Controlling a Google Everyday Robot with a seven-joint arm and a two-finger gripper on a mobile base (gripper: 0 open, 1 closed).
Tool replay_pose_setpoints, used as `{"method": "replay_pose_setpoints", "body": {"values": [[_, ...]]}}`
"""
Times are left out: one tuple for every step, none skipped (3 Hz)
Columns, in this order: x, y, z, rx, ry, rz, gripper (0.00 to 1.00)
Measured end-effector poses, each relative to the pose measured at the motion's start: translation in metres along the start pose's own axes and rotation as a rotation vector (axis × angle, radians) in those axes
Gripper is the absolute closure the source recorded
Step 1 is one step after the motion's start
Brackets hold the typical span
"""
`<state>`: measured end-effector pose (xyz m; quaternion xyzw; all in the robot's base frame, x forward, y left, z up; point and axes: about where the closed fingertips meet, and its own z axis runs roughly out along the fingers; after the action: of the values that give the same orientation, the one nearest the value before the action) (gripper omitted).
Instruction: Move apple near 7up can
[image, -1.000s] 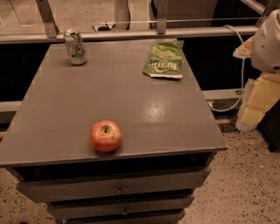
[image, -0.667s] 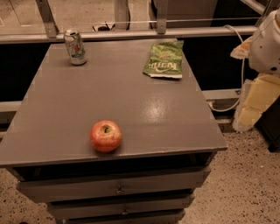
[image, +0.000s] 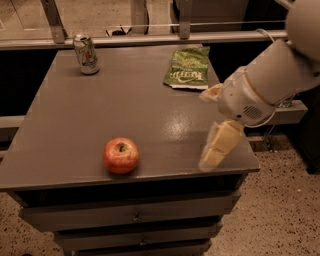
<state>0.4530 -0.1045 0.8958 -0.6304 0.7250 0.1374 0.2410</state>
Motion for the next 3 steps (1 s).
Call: {"method": "replay_pose_setpoints", "body": {"values": [[-0.039, 0.007, 0.05, -0.068, -0.173, -0.003, 0.0], [-0.065, 0.013, 0.076, -0.099, -0.264, -0.003, 0.0], [-0.084, 0.02, 0.094, -0.116, -0.328, -0.008, 0.0]]}}
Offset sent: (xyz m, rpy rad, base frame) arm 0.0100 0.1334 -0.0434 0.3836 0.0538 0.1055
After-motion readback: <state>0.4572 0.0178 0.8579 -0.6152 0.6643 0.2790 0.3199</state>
